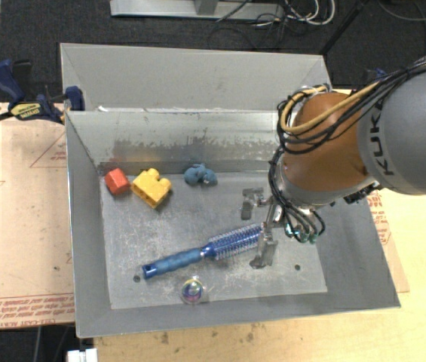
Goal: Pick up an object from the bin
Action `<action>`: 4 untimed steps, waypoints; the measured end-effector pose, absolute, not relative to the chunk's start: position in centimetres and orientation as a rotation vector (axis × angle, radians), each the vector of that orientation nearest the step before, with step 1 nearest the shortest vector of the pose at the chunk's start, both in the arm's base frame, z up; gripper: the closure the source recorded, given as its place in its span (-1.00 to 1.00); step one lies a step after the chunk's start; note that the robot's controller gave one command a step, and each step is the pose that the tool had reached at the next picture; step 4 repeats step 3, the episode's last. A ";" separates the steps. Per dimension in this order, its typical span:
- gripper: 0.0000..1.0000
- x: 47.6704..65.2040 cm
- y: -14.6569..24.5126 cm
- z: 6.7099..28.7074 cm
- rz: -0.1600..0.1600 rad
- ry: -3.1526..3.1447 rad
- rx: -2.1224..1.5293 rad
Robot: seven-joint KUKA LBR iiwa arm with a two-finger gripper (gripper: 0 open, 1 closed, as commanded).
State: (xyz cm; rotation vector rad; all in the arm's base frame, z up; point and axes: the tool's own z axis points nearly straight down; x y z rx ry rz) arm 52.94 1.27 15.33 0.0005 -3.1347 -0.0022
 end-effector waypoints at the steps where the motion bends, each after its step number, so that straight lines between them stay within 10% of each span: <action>1: -1.00 56.7 2.2 6.6 -0.002 -3.136 0.115; 2: 1.00 56.7 2.1 6.9 -0.002 -3.140 0.114; 3: 1.00 58.1 3.9 20.4 -0.001 -3.148 0.164; 4: 1.00 58.1 3.9 20.4 -0.001 -3.148 0.164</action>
Offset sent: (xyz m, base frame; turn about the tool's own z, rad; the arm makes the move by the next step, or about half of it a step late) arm 0.0378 0.0084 -0.0833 -0.0749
